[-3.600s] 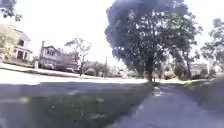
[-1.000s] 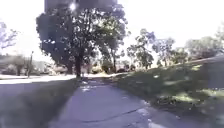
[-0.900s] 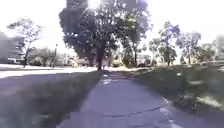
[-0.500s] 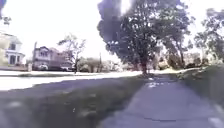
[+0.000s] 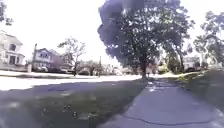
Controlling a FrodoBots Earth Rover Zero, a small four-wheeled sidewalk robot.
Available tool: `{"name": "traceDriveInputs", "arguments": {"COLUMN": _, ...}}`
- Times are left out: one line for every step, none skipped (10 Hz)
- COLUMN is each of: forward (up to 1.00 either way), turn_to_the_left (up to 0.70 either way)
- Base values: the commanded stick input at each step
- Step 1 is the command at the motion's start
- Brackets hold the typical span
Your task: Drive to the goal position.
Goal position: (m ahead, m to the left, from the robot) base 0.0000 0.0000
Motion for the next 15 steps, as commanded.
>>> {"name": "traceDriveInputs", "arguments": {"forward": 0.0, "turn_to_the_left": 0.0}}
{"name": "traceDriveInputs", "arguments": {"forward": 0.0, "turn_to_the_left": 0.0}}
{"name": "traceDriveInputs", "arguments": {"forward": 0.0, "turn_to_the_left": -0.51}}
{"name": "traceDriveInputs", "arguments": {"forward": 0.0, "turn_to_the_left": -0.85}}
{"name": "traceDriveInputs", "arguments": {"forward": 0.0, "turn_to_the_left": -0.85}}
{"name": "traceDriveInputs", "arguments": {"forward": 0.0, "turn_to_the_left": -0.85}}
{"name": "traceDriveInputs", "arguments": {"forward": 0.0, "turn_to_the_left": -0.85}}
{"name": "traceDriveInputs", "arguments": {"forward": 0.0, "turn_to_the_left": -0.85}}
{"name": "traceDriveInputs", "arguments": {"forward": 0.0, "turn_to_the_left": -0.85}}
{"name": "traceDriveInputs", "arguments": {"forward": 0.0, "turn_to_the_left": -0.85}}
{"name": "traceDriveInputs", "arguments": {"forward": 0.0, "turn_to_the_left": -0.83}}
{"name": "traceDriveInputs", "arguments": {"forward": 0.0, "turn_to_the_left": -0.56}}
{"name": "traceDriveInputs", "arguments": {"forward": 0.0, "turn_to_the_left": -0.27}}
{"name": "traceDriveInputs", "arguments": {"forward": 0.0, "turn_to_the_left": 0.0}}
{"name": "traceDriveInputs", "arguments": {"forward": 0.0, "turn_to_the_left": 0.0}}
